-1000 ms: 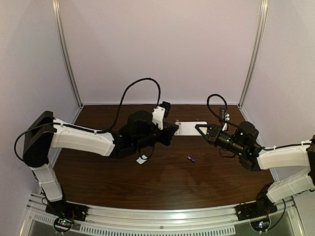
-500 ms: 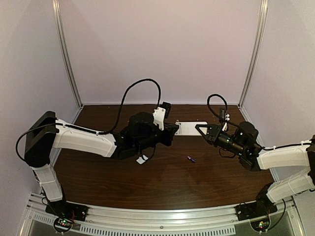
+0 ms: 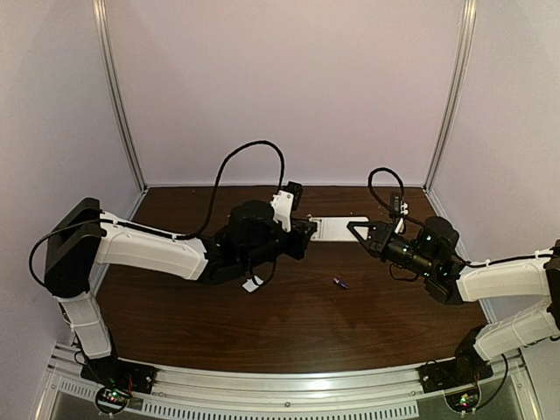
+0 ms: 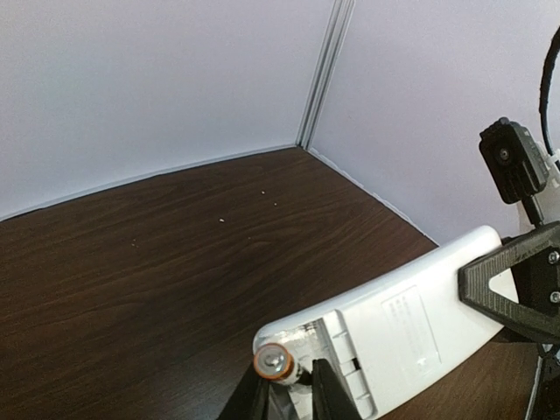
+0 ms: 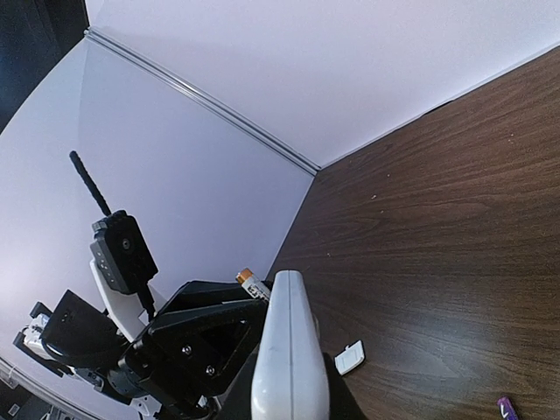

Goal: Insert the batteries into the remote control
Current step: Place the battery in the battery compartment.

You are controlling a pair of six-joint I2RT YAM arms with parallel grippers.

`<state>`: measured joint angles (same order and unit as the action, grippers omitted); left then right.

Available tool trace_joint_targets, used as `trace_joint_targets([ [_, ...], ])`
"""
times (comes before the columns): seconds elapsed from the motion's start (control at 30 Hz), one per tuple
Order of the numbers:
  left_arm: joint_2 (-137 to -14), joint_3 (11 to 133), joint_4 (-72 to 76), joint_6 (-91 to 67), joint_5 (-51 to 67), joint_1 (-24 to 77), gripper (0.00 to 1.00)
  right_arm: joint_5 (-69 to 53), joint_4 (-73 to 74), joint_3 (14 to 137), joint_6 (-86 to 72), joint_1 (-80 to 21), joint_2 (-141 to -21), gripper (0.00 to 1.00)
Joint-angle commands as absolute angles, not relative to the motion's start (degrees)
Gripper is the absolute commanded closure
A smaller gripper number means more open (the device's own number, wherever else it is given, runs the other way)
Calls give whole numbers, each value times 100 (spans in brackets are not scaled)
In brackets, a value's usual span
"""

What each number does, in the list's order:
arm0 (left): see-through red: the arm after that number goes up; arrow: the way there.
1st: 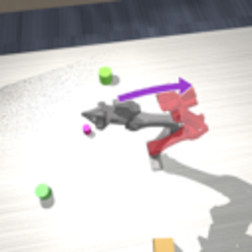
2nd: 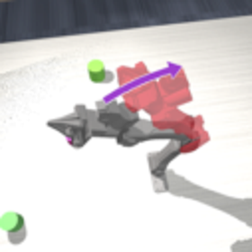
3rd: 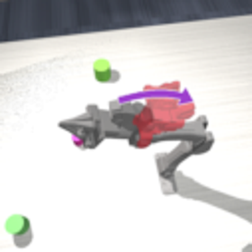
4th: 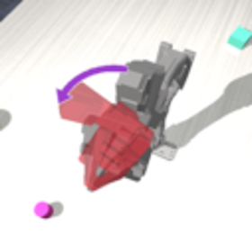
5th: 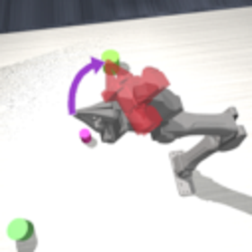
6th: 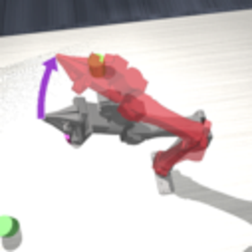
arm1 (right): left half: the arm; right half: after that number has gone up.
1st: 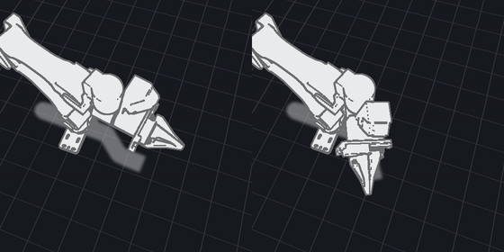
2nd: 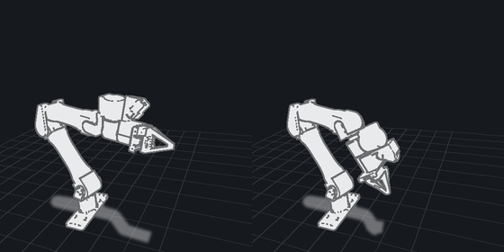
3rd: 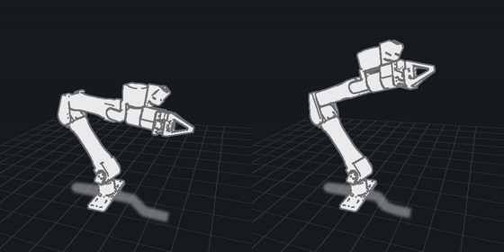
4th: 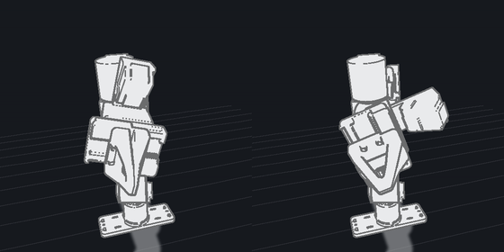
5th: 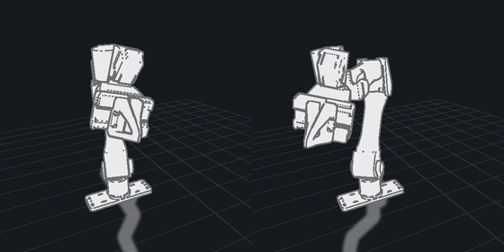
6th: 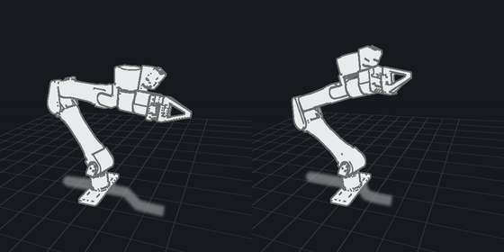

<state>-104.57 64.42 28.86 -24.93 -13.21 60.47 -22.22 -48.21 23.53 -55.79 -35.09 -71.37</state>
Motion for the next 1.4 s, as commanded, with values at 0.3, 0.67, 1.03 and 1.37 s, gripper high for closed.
trace_joint_targets([
  [0.3, -10660, 6562, 2647, -2355, -1493, 5963, 82, -2339, -5256, 2460, -5640, -3568, -7163, 100],
  [0.67, -10622, 6756, 2338, -2311, -1268, 5968, 70, -2388, -5138, 2382, -5189, -3568, -7075, 100],
  [1.03, -10421, 6744, 2157, -2304, -1262, 5963, 53, -2420, -5210, 2304, -5130, -3568, -7086, 100],
  [1.37, -9673, 6392, 2193, -1889, -799, 5967, 28, -2636, -4544, 2461, -4794, -3559, -6901, 100],
])
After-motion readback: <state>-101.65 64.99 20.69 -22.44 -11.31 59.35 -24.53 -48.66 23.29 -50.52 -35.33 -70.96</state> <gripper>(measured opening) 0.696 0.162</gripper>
